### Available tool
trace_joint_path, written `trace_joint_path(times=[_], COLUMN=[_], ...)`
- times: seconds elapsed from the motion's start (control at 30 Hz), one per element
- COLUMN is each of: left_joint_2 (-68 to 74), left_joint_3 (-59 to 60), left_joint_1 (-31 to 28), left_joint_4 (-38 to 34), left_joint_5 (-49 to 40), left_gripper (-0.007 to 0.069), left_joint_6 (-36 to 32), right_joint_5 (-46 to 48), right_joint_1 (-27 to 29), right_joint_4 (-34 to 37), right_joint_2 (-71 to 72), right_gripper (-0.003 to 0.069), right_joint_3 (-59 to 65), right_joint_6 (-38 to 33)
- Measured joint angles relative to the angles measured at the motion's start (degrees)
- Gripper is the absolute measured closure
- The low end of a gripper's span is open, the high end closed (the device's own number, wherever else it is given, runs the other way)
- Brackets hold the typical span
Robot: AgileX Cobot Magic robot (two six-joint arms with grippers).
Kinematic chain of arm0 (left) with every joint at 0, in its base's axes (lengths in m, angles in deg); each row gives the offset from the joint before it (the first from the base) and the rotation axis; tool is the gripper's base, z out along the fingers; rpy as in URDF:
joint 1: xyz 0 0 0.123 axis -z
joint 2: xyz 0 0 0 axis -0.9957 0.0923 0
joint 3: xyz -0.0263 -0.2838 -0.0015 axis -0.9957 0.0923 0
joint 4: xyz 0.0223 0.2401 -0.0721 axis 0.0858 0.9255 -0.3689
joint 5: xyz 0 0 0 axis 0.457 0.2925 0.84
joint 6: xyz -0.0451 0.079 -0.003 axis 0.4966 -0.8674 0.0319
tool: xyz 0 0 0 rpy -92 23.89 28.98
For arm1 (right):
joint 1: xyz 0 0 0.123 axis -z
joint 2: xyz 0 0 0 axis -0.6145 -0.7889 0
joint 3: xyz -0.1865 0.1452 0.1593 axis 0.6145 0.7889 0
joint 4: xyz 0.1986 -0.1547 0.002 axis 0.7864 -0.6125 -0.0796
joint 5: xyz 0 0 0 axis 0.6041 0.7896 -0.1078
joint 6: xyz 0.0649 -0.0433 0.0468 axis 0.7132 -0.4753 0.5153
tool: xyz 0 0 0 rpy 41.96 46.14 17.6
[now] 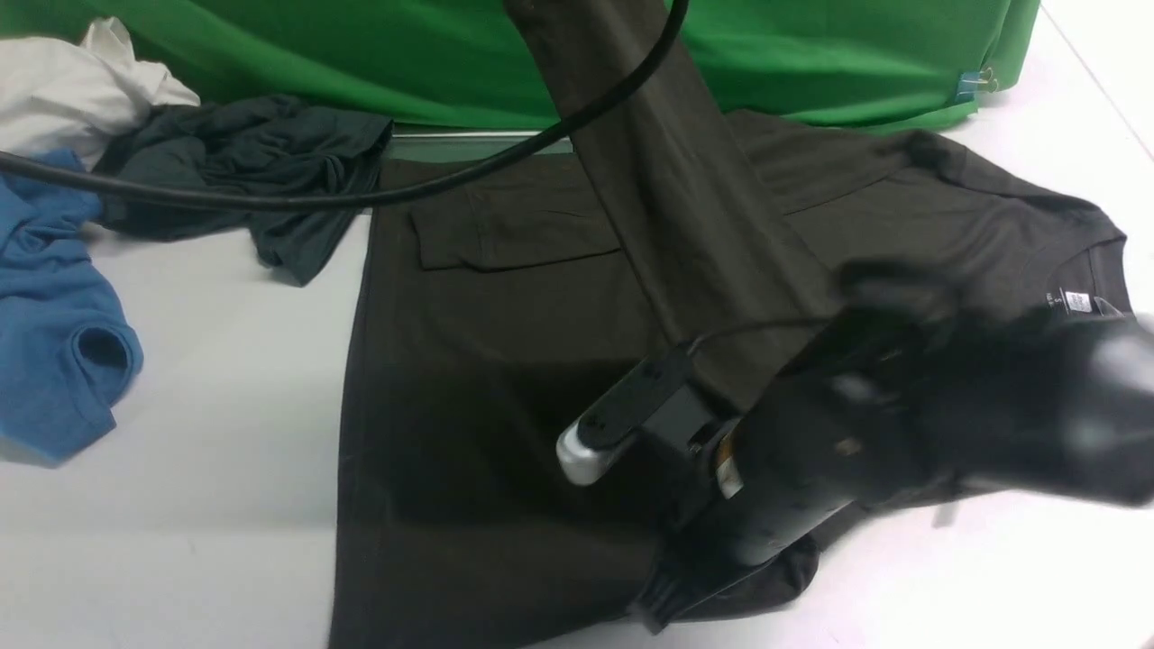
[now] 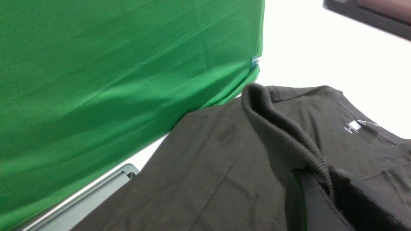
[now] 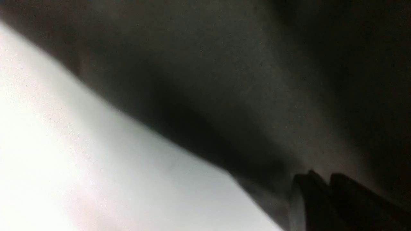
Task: Fold a long-sleeved shirt on a white desktop.
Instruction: 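Fold the left side of the black T-shirt inward over its body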
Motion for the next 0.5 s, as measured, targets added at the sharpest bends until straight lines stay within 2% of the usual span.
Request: trace_joint_path(times=[0.1,0.23,0.5], left_joint_2=[0.0,0.6,9.1], left_joint_3=[0.0,0.0,0.0], left_joint_1=[0.0,0.0,-0.1], left_joint_4=[2.1,6.5,19.8], left_joint_5=[1.2,1.5,-1.7], left_gripper=[0.0577,0.0577,0.0577], left_joint_6=[0.0,1.3,11.6], right_joint_5=[6.1,9.4,12.5], right_joint_1=[0.0,0.0,0.0], right_joint_4=[0.1,0.1,0.2], right_joint_2=[6.3,11.7,20.8], right_gripper=[0.0472,0.0403,0.0384], right_joint_3=[0.0,0.0,0.0], right_joint_6=[-1.6,-1.5,0.4])
